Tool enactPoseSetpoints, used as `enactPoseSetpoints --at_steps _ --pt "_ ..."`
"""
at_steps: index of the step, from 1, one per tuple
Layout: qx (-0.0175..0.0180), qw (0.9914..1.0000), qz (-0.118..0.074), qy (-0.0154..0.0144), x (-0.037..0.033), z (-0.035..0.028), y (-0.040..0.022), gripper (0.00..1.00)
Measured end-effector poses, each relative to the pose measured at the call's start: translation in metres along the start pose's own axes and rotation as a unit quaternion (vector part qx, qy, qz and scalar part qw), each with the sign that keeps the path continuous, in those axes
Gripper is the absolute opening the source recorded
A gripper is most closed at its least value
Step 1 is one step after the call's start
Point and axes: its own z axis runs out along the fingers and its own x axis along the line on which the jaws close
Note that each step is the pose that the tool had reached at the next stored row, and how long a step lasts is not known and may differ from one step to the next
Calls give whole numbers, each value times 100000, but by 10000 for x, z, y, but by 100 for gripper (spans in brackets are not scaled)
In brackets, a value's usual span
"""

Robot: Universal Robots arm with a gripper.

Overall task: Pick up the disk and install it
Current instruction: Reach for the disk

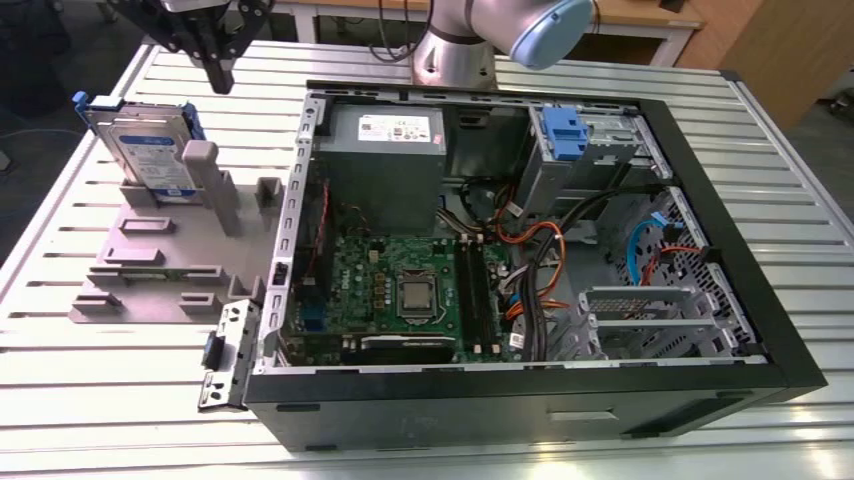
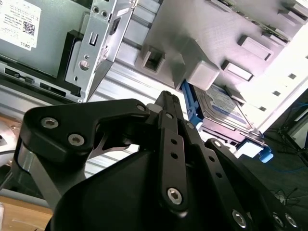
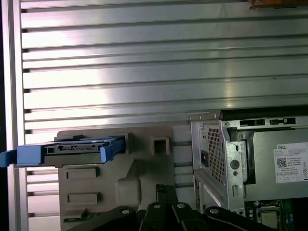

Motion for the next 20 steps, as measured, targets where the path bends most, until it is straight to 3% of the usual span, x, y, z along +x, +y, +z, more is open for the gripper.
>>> enactPoseSetpoints --at_steps 20 --pt "11 100000 8 165 183 6 -5 11"
